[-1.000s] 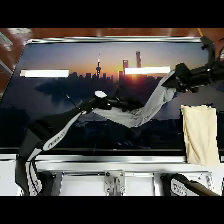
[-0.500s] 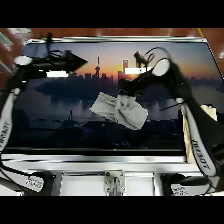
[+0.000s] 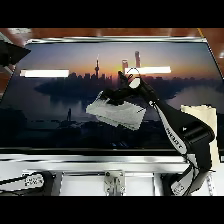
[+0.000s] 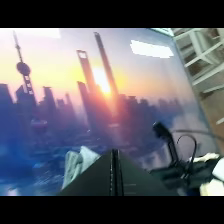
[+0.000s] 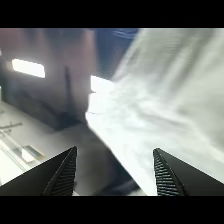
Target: Fold the shirts.
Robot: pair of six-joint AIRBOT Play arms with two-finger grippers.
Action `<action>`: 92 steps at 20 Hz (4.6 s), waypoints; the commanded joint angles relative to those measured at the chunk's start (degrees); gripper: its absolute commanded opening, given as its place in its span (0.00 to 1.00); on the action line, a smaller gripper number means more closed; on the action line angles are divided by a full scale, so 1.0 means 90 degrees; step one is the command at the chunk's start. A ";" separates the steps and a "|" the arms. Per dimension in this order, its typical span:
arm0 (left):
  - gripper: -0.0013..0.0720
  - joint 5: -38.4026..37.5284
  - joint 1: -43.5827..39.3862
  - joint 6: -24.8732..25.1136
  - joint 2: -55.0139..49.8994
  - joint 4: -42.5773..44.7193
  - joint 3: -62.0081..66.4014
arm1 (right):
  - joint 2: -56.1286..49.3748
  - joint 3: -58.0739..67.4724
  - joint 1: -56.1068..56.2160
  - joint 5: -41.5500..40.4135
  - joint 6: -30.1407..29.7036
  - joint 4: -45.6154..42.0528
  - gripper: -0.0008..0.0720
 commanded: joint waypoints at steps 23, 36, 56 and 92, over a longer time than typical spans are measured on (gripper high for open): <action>0.07 -0.0583 -0.0063 -0.0100 0.0204 0.0228 -0.0022 | 0.1880 -0.2569 -0.2786 0.0862 -0.2210 0.0401 0.09; 0.07 -0.0148 -0.1071 -0.0097 0.0012 0.0357 -0.0022 | 0.4189 -0.0100 -0.7295 0.3861 -0.0012 -0.0913 0.09; 0.07 -0.0568 -0.1081 -0.0100 0.0015 0.0355 -0.0019 | 0.4932 -0.2127 -0.8806 0.5642 -0.0595 -0.5469 0.09; 1.00 -0.1234 -0.4537 -0.3152 -0.0549 0.6608 -0.0002 | 0.3679 -0.1001 -0.2798 0.3546 0.0015 -0.4187 0.97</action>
